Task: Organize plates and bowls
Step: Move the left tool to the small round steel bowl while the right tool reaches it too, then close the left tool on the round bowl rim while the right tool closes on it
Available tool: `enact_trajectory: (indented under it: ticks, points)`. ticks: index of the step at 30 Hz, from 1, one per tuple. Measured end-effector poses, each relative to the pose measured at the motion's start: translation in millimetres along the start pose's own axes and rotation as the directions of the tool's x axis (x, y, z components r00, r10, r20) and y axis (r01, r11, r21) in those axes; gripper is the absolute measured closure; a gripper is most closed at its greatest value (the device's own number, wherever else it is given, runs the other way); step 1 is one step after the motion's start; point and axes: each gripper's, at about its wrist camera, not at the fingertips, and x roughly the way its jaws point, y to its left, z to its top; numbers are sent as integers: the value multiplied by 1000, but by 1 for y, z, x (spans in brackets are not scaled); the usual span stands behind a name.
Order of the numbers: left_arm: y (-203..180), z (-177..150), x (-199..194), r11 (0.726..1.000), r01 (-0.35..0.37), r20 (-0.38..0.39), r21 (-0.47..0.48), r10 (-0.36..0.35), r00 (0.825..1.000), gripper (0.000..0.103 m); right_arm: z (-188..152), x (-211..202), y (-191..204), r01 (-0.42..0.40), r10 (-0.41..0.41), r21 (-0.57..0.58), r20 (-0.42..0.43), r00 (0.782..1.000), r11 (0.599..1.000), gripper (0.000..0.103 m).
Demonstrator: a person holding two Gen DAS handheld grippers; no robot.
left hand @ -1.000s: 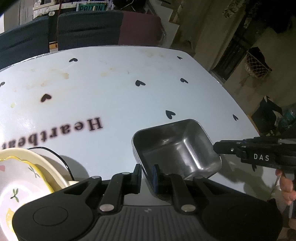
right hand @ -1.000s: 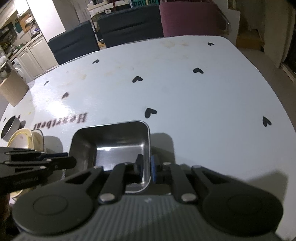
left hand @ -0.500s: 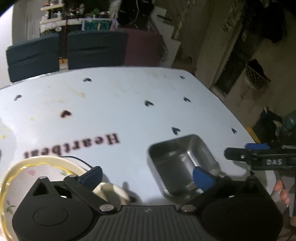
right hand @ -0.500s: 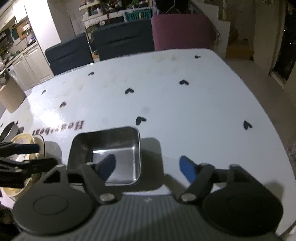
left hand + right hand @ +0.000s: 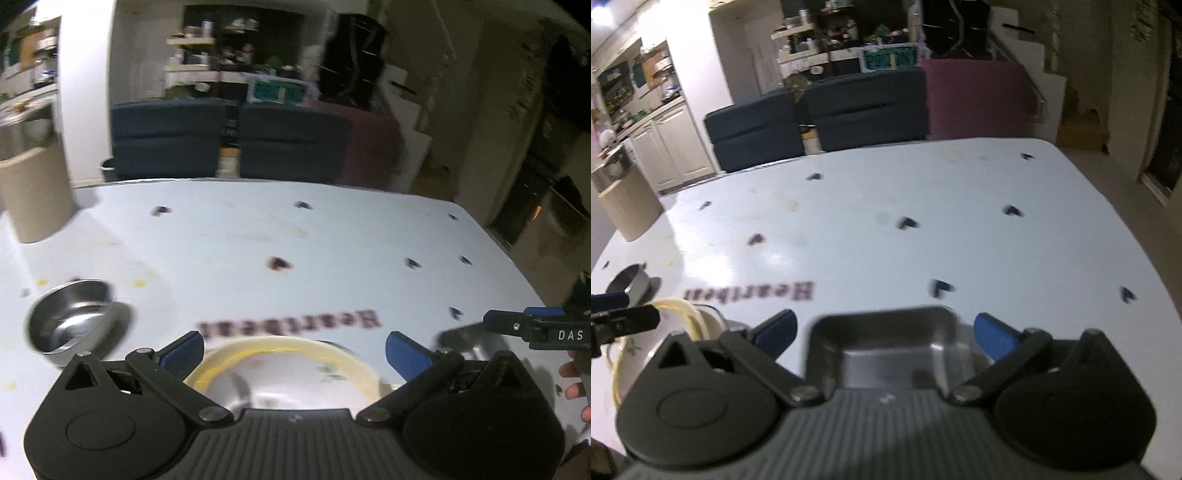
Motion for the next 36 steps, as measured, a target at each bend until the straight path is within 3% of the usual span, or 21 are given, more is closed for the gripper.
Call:
enact_trajectory:
  ticks: [5,11,15,19,24,29,31,33,36]
  points:
    - [47,-1,-11,995,-75,0,-65,75,997,0,12,16,49,-71,71,-46,1,997,996,0]
    - [109,-5,-22,968,-159,-27,-196,157,987,0,17,35,110,-154,154,-99,-8,988,983,0]
    - [149,-11,-29,935,-214,-49,-282,208,977,0,23,48,146,-217,216,-130,-21,976,968,0]
    - [183,-17,-36,900,-244,-61,-361,238,969,0,31,63,181,-308,303,-145,-54,951,940,0]
    - [215,-21,-39,836,-250,-74,-488,246,966,1,39,80,226,-402,391,-148,-98,915,904,2]
    - [233,-21,-30,796,-206,-76,-570,199,977,20,50,110,253,-448,436,-87,-131,891,890,23]
    - [238,-21,-24,787,-206,-85,-582,193,978,26,52,127,260,-465,452,-52,-164,877,884,44]
    - [241,-21,-17,777,-192,-87,-600,175,981,33,54,137,265,-458,446,-32,-180,877,888,57]
    - [245,-22,-7,753,-160,-85,-639,138,987,37,56,149,269,-453,443,-17,-180,878,891,59]
